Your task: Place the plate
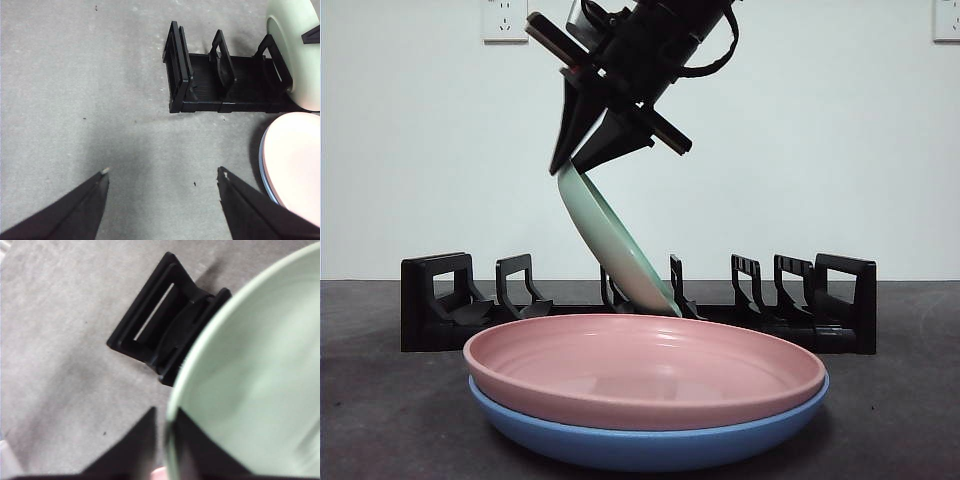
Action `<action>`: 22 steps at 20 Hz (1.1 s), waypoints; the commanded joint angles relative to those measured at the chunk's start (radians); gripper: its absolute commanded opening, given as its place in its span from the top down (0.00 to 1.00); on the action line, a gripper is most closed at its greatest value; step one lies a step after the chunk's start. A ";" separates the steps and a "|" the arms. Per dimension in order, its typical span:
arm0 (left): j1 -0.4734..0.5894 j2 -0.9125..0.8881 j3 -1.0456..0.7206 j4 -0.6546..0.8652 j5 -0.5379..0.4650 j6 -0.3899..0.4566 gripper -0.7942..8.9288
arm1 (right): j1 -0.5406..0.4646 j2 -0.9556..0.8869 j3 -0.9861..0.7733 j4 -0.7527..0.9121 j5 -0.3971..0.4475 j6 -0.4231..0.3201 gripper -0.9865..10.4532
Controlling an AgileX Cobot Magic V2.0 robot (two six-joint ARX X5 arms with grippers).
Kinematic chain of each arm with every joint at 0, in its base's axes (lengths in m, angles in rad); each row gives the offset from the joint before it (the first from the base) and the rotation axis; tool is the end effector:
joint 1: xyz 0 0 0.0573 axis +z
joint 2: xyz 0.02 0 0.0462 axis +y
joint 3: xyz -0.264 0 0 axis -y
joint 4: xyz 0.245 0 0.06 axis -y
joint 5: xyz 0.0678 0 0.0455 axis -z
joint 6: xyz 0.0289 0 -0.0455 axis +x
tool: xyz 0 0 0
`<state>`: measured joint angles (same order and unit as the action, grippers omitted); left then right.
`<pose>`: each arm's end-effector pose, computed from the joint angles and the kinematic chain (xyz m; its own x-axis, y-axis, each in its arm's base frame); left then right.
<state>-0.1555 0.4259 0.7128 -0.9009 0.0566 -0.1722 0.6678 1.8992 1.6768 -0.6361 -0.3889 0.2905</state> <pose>0.0754 -0.0135 0.2838 0.7974 -0.1823 -0.5752 0.0998 0.9800 -0.1722 0.3223 0.2682 0.2863 0.2401 0.6722 -0.7003 -0.5652 0.6833 0.4622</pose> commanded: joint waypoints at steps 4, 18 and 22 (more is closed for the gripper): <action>-0.001 0.002 0.008 0.003 0.000 -0.002 0.57 | 0.011 0.024 0.048 -0.044 -0.012 0.013 0.91; -0.001 0.002 0.008 0.003 0.000 -0.003 0.57 | 0.071 -0.292 0.117 -0.132 -0.066 -0.149 0.91; -0.001 0.002 0.008 0.003 0.000 -0.006 0.57 | 0.156 -0.520 -0.241 0.163 0.003 -0.149 0.91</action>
<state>-0.1555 0.4259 0.7128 -0.9020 0.0563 -0.1757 0.8196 1.3701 1.4315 -0.4908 -0.3851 0.1600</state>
